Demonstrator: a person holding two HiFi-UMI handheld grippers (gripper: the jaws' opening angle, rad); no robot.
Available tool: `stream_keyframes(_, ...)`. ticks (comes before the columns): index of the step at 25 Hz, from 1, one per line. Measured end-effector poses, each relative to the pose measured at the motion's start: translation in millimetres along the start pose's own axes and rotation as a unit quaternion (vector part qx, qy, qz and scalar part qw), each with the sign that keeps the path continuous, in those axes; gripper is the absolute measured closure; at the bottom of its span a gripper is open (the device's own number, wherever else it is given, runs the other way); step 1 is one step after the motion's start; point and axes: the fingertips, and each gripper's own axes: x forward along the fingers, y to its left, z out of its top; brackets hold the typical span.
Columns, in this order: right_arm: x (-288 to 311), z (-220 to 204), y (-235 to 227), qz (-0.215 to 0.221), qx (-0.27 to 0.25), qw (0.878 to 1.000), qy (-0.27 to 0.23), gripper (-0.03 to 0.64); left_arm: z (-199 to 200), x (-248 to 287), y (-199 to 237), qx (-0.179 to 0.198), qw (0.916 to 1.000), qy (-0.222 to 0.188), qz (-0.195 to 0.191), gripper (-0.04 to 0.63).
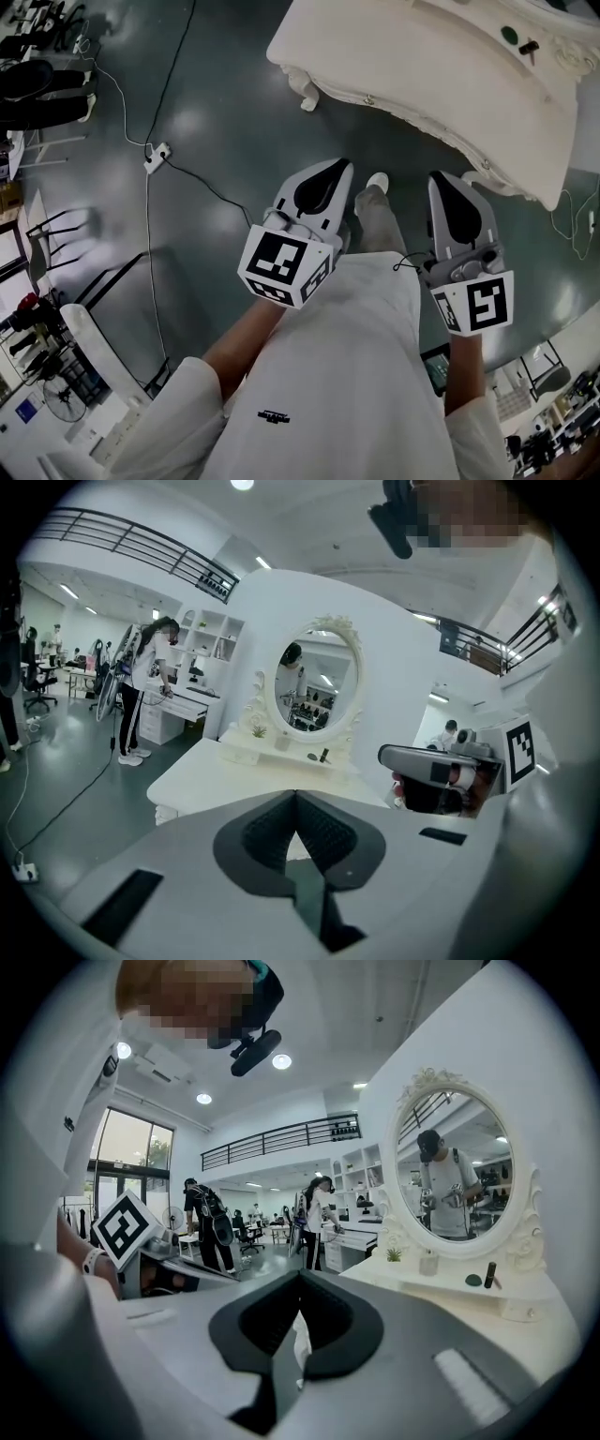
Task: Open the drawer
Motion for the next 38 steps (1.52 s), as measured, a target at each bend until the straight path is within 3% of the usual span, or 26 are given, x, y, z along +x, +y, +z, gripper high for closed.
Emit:
stream_keyframes(15, 24, -40, -26, 0.014, 0.005, 1.0, 0.027, 0.606, -34, 51, 27, -0.021, 0.9983, 0.04, 0.036, 0.584)
stream_keyframes(38, 75, -76, -58, 0.038, 0.03, 0.998, 0.046, 0.606, -81, 138, 70, -0.026, 0.994, 0.096, 0.046, 0.548)
